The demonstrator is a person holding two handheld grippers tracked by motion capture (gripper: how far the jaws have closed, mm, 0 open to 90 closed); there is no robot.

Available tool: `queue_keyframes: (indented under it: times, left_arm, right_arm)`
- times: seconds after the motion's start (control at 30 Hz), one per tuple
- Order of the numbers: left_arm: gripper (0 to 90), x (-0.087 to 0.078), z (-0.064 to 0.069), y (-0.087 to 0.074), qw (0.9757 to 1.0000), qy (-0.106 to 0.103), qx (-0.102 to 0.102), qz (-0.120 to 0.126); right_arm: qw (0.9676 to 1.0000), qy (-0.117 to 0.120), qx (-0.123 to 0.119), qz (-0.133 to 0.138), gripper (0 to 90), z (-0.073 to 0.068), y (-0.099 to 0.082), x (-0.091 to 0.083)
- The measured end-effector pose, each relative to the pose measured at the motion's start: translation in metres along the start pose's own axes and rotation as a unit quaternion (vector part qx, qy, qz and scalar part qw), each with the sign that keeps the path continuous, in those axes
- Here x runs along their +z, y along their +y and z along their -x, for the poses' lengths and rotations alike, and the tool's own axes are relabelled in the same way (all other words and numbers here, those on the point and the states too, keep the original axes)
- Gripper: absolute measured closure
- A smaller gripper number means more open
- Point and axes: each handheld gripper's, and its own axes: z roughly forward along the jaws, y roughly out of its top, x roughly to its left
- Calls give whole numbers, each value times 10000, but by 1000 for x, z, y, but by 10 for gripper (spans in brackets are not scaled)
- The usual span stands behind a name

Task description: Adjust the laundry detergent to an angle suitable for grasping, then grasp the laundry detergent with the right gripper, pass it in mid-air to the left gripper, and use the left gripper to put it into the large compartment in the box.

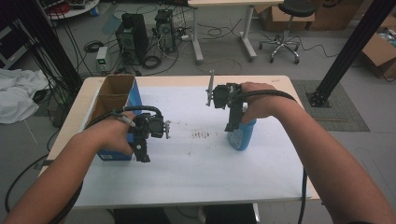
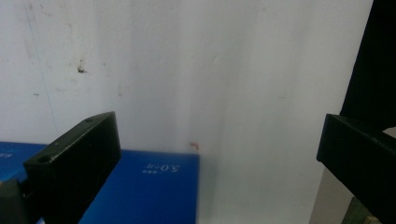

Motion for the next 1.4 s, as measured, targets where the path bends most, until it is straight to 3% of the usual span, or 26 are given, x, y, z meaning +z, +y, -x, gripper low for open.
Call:
queue_keyframes:
  times: [0.57,0.9,1.4]
  left_arm:
    - [1,-14,2,-5,9999,105,-89,4]
    - [1,-19,2,-5,9998,131,-109,66]
    - [1,-8,0,-3,9999,49,-92,10]
  right_arm:
    - [10000,-30,-62,-62,0,0,5,-1]
    - [10000,-79,-22,42,0,3,-1,-7]
    - [10000,-41,-75,3,0,-1,-2,4]
